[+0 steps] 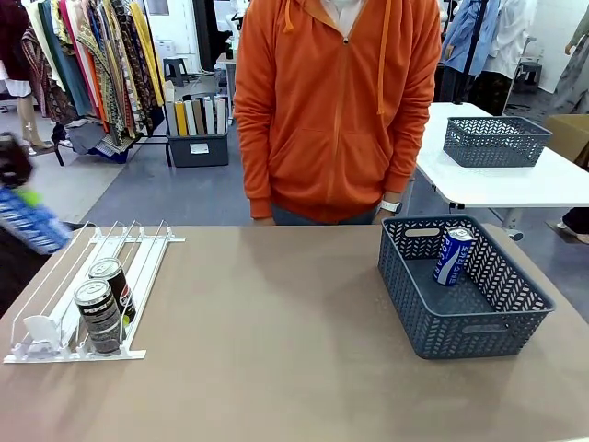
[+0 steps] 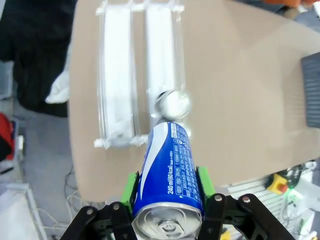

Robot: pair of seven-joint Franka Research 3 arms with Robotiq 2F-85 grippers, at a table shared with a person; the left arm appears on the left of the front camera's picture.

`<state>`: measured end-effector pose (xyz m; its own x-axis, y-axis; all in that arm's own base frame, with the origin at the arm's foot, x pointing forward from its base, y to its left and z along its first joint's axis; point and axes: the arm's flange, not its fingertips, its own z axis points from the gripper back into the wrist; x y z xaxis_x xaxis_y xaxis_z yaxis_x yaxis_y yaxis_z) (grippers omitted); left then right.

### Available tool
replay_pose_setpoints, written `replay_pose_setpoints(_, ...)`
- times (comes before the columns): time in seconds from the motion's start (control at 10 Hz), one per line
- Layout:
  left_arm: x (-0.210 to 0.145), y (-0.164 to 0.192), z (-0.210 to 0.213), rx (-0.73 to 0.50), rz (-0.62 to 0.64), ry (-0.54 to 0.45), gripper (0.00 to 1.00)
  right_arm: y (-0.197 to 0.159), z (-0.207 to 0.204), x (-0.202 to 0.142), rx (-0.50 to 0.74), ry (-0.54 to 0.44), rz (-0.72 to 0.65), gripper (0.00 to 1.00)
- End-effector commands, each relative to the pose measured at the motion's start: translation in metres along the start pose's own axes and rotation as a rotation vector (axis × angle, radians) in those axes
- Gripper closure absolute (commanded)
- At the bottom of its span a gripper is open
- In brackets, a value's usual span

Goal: Retrieve and store the cans from the dispenser.
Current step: Pick up the last remaining can from one row of the Automatic Can Dispenser and place it in the middle of the table.

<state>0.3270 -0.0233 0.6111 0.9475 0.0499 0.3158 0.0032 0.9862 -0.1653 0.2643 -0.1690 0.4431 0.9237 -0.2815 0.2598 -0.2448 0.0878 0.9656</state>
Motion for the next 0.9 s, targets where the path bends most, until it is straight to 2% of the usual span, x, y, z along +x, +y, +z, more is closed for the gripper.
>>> replay_pose_setpoints(0.0,0.041,-0.090,-0.041,-0.012,-0.139,-0.042,1.00,0.005,0.000,0.003,0.012,-0.007,0.006,0.00)
replay_pose_setpoints(0.2,0.063,-0.204,-0.114,-0.022,-0.314,0.055,1.00,0.005,0.000,0.003,0.012,-0.007,0.006,0.00)
replay_pose_setpoints(0.4,0.050,-0.297,-0.184,-0.053,-0.387,0.137,1.00,0.005,0.000,0.003,0.012,-0.007,0.006,0.00)
replay_pose_setpoints(0.5,0.040,-0.327,-0.217,-0.050,-0.426,0.179,1.00,0.005,0.000,0.003,0.012,-0.007,0.006,0.00)
replay_pose_setpoints(0.8,0.026,-0.351,-0.274,-0.005,-0.463,0.278,1.00,0.005,0.000,0.003,0.012,-0.007,0.006,0.00)
